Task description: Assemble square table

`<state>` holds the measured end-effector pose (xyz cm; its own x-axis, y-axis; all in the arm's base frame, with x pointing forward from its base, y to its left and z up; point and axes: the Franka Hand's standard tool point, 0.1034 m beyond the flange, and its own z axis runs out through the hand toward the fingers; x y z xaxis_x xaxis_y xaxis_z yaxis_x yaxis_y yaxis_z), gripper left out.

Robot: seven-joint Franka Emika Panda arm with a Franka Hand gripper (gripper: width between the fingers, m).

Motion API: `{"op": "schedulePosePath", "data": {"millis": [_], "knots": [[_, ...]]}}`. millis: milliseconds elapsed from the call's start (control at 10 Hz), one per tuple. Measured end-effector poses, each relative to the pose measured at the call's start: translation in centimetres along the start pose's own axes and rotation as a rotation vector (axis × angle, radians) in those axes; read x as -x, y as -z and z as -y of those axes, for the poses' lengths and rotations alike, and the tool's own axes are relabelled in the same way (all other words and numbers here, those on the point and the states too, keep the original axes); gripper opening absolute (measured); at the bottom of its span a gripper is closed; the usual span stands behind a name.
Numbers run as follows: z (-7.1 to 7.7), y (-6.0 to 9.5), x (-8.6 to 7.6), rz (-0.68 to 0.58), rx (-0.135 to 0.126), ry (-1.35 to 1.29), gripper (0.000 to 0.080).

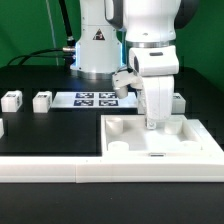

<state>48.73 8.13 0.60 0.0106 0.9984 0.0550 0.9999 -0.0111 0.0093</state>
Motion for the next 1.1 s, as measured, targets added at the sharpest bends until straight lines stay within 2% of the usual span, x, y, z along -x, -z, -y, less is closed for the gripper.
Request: {"op": "schedulePosePath", "data": {"millis": [300, 400, 600, 700, 800, 900, 1100], "knots": [[-0.08, 0.00, 0.07, 0.000, 0.001, -0.005, 0.0058], [-0.09, 0.00, 0.11, 0.000, 0.001, -0.006, 0.0156], [-0.10, 0.00, 0.17, 0.000, 0.001, -0.007, 0.0431], [-0.10, 0.00, 0.20, 0.000, 0.001, -0.008, 0.0431], [-0.11, 0.00, 0.23, 0.000, 0.001, -0.009, 0.0596], [-0.11, 0.00, 0.25, 0.000, 0.001, -0.009, 0.0633], [-0.12, 0.00, 0.30, 0.000, 0.001, -0.010, 0.0645]]}}
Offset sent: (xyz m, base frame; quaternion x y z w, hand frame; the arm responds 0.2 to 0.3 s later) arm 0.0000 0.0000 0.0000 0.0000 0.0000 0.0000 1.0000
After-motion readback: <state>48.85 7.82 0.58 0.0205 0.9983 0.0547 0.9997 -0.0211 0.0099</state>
